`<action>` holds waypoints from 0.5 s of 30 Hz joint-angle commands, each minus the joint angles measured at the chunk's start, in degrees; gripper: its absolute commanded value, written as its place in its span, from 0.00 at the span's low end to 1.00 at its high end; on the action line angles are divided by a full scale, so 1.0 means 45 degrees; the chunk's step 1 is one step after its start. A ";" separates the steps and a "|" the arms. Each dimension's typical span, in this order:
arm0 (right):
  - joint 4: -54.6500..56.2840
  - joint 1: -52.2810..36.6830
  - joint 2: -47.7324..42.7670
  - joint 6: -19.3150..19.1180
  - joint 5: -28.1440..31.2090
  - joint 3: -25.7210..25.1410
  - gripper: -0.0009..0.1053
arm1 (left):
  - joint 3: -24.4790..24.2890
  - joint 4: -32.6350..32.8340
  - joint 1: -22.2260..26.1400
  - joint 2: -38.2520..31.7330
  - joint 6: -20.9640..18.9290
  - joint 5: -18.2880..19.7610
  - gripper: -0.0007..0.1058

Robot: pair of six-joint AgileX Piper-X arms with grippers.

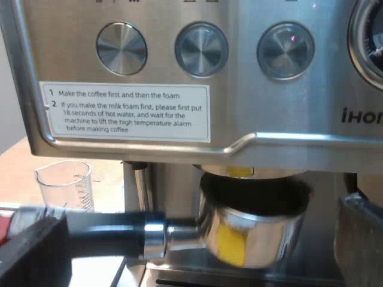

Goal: Put the handle in the coffee machine

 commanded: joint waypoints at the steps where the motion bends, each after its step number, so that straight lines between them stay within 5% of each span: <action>1: -0.0177 0.0002 -0.0015 -0.0212 -0.0009 -0.0088 0.86 | -0.0089 -0.0190 -0.0022 -0.0173 -0.0500 0.0805 0.01; 6: -0.0177 0.0002 -0.0015 -0.0212 -0.0009 -0.0088 0.86 | -0.0089 -0.0564 -0.0022 -0.0173 -0.1351 0.0831 0.01; 15: -0.0177 0.0002 -0.0015 -0.0212 -0.0009 -0.0088 0.86 | -0.0089 -0.0843 -0.0022 -0.0173 -0.1467 0.1058 0.01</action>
